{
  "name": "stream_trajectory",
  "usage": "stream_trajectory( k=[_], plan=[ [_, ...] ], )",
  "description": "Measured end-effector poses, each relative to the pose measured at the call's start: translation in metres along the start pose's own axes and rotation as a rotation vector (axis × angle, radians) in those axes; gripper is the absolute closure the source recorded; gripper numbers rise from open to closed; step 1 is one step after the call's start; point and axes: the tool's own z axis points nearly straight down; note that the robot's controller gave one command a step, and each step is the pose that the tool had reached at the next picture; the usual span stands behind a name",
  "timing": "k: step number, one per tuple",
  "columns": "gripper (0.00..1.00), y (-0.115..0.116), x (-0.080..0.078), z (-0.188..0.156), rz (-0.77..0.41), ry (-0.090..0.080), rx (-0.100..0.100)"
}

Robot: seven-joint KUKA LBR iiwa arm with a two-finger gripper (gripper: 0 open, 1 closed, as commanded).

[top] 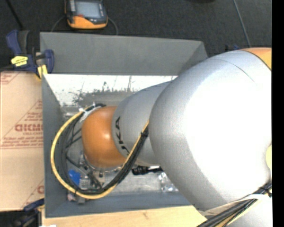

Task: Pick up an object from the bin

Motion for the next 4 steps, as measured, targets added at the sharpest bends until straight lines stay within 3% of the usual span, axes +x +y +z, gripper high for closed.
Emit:
stream_trajectory(
  k=[1,2,4],
  plan=[
    [0.0,0.008,0.002,0.0,0.015,0.001,-0.002],
    [1.0,0.008,0.003,0.0,0.019,0.003,-0.002],
    [1.0,0.008,-0.001,-0.057,0.023,0.004,-0.002]
  ],
)
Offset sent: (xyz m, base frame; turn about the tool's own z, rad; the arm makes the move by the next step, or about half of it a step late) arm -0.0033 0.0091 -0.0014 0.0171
